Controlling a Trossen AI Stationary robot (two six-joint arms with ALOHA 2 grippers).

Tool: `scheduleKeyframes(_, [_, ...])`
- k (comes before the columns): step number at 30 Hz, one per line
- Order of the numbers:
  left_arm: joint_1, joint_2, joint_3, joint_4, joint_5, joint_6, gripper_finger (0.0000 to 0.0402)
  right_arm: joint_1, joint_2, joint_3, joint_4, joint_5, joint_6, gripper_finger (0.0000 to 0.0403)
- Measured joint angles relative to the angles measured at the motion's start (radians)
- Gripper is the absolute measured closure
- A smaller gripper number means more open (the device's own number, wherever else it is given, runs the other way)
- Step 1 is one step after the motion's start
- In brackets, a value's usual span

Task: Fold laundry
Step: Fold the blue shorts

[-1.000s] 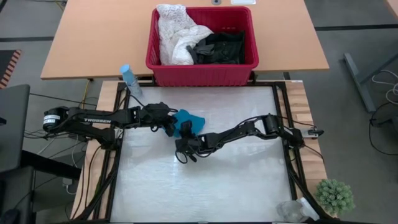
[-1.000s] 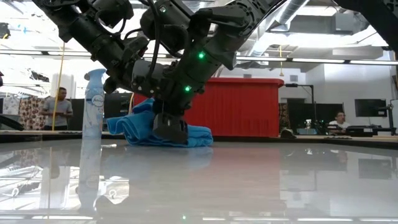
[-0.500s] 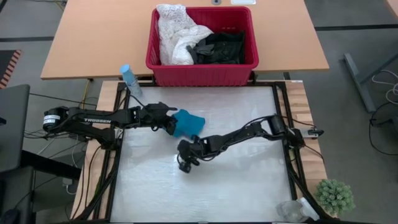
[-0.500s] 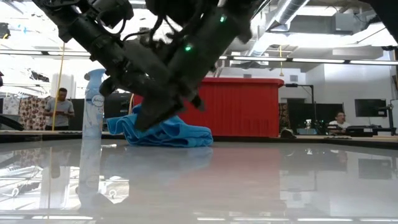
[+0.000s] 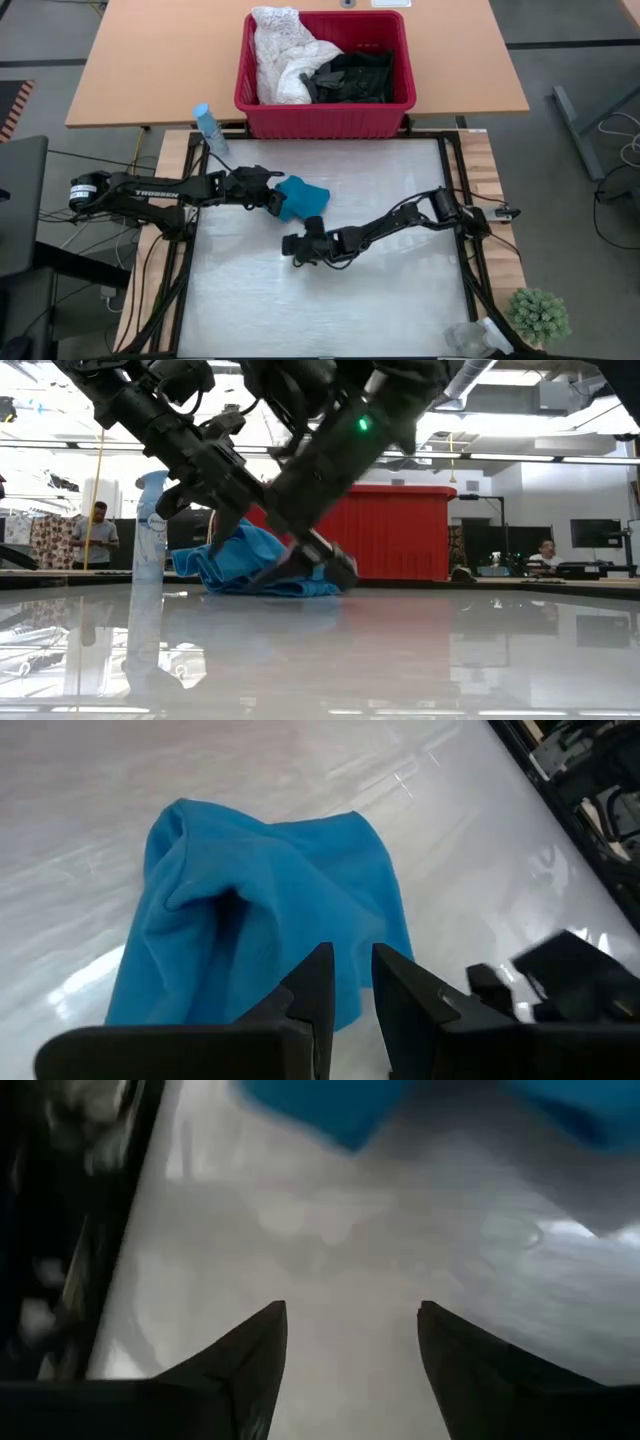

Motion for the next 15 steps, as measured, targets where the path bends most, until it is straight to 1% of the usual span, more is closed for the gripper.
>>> scheduleKeyframes(4, [0.000, 0.000, 0.000, 0.001, 0.000, -0.006, 0.0343, -0.013, 0.000, -0.056, 0.136, 0.062, 0.086, 0.0153])
scheduleKeyframes(7, [0.000, 0.000, 0.000, 0.001, 0.000, -0.006, 0.0343, -0.031, 0.000, -0.068, 0.135, 0.146, 0.177, 0.0153])
scheduleKeyframes(9, [0.000, 0.000, 0.000, 0.001, 0.000, -0.006, 0.0343, -0.047, 0.000, -0.069, 0.138, 0.164, 0.181, 0.0153])
scheduleKeyframes(15, [0.000, 0.000, 0.000, 0.006, -0.002, -0.008, 0.0343, -0.093, 0.000, -0.071, 0.191, 0.157, 0.124, 0.0152])
